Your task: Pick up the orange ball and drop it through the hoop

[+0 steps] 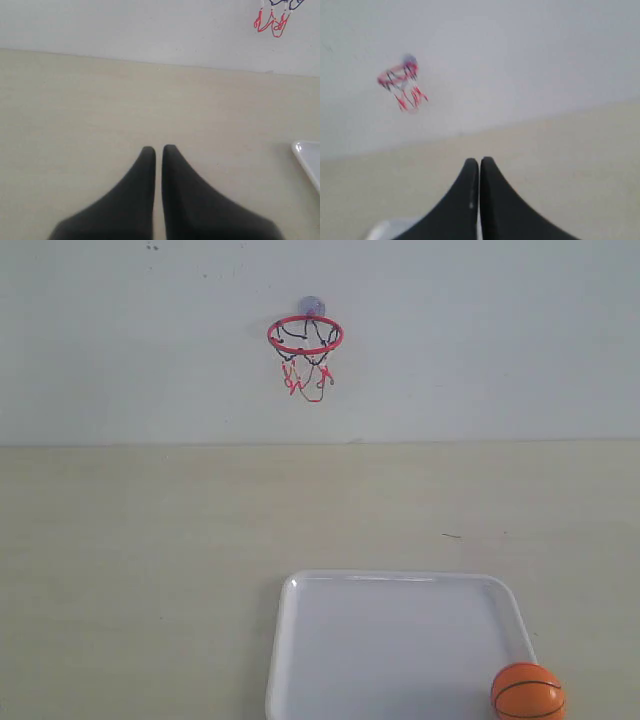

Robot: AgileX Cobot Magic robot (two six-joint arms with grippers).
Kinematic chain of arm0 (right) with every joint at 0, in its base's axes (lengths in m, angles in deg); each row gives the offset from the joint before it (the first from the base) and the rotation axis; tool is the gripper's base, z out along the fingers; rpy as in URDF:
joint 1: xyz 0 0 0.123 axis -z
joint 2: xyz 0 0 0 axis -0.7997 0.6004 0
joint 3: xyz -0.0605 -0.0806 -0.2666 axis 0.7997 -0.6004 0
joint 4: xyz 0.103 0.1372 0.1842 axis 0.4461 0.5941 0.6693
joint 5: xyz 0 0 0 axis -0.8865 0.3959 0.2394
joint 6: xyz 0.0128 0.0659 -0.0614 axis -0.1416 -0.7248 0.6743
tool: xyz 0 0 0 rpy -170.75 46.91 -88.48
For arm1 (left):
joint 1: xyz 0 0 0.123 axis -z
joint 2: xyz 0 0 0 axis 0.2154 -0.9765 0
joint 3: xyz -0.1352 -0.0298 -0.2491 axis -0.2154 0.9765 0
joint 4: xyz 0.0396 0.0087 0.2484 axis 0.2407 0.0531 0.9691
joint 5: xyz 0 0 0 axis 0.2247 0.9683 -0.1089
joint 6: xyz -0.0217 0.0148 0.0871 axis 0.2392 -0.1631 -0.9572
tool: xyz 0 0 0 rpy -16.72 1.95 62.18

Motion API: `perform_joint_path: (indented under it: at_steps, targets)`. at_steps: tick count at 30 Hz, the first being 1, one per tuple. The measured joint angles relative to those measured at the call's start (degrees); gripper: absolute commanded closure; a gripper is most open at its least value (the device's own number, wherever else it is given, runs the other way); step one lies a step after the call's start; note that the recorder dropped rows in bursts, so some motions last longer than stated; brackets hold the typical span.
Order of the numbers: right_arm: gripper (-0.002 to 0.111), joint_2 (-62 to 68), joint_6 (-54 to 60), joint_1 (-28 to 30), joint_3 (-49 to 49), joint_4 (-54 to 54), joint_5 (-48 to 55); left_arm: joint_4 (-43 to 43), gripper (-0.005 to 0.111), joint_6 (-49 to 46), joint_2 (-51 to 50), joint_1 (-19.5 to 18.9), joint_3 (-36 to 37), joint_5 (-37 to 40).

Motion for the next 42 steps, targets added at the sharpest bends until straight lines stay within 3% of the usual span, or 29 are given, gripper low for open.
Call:
perform_joint_path:
  at_steps: [9, 12, 15, 16, 20, 26, 37, 39, 42]
  targets:
    - [0.108, -0.1, 0.0, 0.0, 0.0, 0.0, -43.9, 0.0, 0.103, 0.0, 0.0, 0.0, 0.0, 0.0]
    - [0.108, -0.1, 1.0, 0.0, 0.9, 0.6, -48.4, 0.0, 0.103, 0.0, 0.0, 0.0, 0.0, 0.0]
    - [0.108, -0.1, 3.0, 0.0, 6.1, 0.9, -36.7, 0.0, 0.103, 0.0, 0.0, 0.0, 0.0, 0.0]
    - [0.108, 0.8, 7.4, 0.0, 11.2, 1.0, -23.2, 0.0, 0.103, 0.0, 0.0, 0.0, 0.0, 0.0]
    - [0.108, 10.6, 24.0, 0.0, 20.7, 0.8, 10.4, 0.0, 0.103, 0.0, 0.0, 0.0, 0.0, 0.0]
    - [0.108, 23.9, 14.9, 0.0, 24.6, 7.7, 41.1, 0.0, 0.103, 0.0, 0.0, 0.0, 0.0, 0.0]
    - [0.106, 43.7, 30.7, 0.0, 28.6, 26.9, 45.9, 0.0, 0.103, 0.0, 0.0, 0.0, 0.0, 0.0]
    - [0.099, 49.2, 32.7, 0.0, 30.2, 29.1, 45.9, 0.0, 0.103, 0.0, 0.0, 0.0, 0.0, 0.0]
    - [0.072, 55.9, 34.5, 0.0, 32.9, 31.6, 45.9, 0.0, 0.103, 0.0, 0.0, 0.0, 0.0, 0.0]
